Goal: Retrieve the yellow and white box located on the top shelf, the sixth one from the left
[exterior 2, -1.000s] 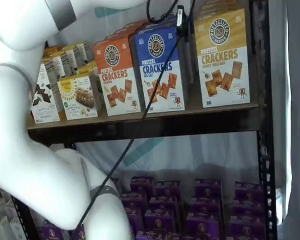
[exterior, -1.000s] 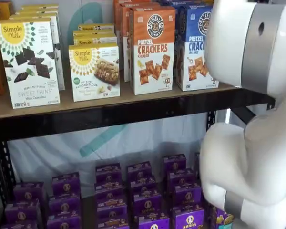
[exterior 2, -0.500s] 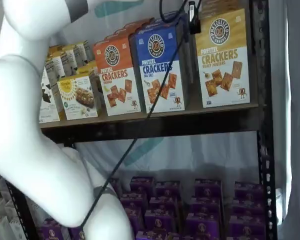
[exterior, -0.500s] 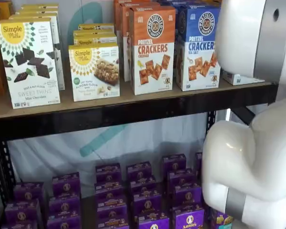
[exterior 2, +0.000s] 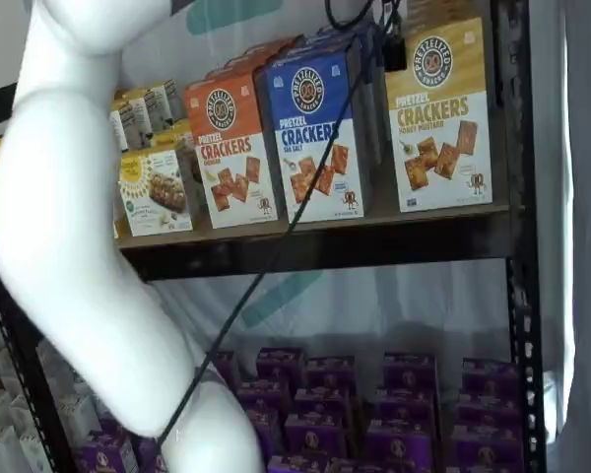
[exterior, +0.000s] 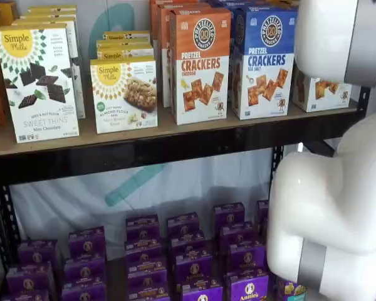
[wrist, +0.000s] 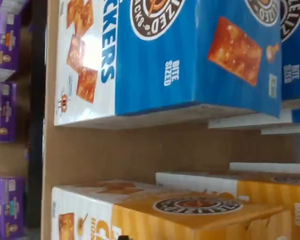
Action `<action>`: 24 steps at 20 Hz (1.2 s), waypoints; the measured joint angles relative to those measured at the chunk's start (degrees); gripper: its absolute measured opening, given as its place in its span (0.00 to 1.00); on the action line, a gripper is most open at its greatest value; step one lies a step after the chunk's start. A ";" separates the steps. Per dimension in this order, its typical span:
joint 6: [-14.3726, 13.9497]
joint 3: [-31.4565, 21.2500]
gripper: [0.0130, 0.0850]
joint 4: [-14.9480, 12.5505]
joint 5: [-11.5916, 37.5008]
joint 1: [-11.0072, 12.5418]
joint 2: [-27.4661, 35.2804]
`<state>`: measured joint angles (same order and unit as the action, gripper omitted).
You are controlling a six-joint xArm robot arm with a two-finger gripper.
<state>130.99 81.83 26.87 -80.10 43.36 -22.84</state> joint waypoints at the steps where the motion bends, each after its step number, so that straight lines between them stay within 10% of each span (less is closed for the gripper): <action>1: -0.26 0.63 1.00 -0.41 -0.25 -0.22 0.62; 24: -5.14 13.95 1.00 -10.69 -9.21 -4.73 11.50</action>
<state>125.85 95.77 16.18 -89.31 38.63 -11.34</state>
